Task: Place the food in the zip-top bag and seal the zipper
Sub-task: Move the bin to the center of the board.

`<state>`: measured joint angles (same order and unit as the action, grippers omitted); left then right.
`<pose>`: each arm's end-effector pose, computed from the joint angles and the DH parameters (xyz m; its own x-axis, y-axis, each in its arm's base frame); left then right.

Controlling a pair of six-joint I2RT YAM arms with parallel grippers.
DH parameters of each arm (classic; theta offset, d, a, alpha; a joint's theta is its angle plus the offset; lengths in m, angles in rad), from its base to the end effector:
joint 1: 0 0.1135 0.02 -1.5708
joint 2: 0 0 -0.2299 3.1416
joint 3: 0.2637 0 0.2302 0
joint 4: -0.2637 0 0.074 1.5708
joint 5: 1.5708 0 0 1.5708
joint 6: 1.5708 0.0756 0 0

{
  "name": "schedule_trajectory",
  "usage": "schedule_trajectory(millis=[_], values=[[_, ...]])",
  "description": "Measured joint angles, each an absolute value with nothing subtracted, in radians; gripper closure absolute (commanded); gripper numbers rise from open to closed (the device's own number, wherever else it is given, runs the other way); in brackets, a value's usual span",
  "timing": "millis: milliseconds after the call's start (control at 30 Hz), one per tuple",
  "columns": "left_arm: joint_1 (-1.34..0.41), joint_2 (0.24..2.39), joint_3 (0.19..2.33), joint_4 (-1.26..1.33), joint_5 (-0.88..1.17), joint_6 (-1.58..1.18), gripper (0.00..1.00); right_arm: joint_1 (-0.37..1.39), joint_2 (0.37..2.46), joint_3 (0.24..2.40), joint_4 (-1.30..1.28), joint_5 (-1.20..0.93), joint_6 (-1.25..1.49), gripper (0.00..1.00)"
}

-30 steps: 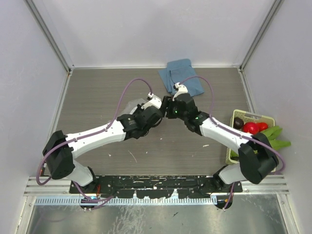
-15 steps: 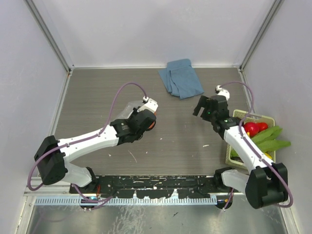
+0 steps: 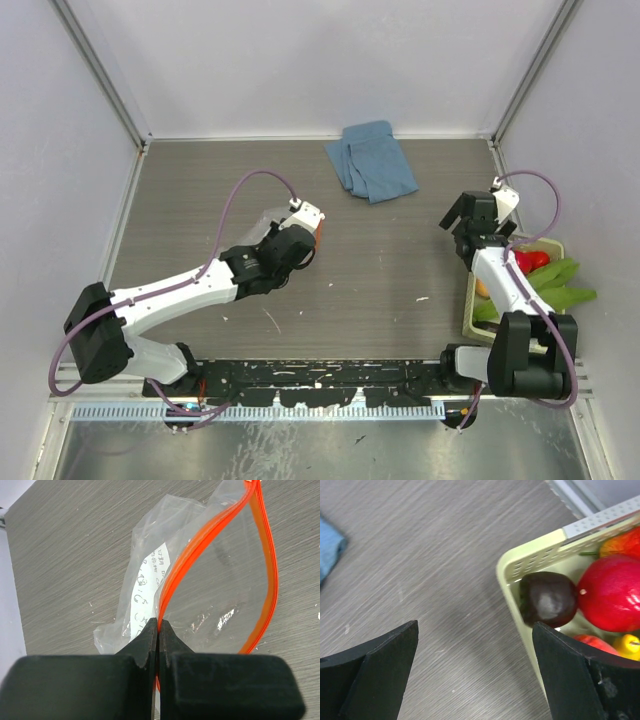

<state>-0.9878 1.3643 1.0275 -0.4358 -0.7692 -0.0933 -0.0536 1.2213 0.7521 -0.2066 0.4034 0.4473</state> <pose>0.2059 -0.2168 0.2321 -0.4129 0.5046 -0.7582 0.2884 0.8621 0.4167 0.2766 -0.0446 0.1927 -0.4096 0.4204 -0.8097 0.5903 0.7988 0.1161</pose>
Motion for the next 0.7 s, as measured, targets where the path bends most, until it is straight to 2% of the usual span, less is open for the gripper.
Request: schedule_trajectory(millis=[233, 700], values=[[-0.988, 1.364, 1.026, -0.434, -0.763, -0.093, 1.0, -0.091, 1.354, 0.775, -0.179, 0.44, 0.423, 0.0], [-0.988, 1.364, 1.026, -0.434, -0.759, -0.093, 1.0, -0.056, 1.568, 0.929, -0.13, 0.289, 0.398, 0.0]])
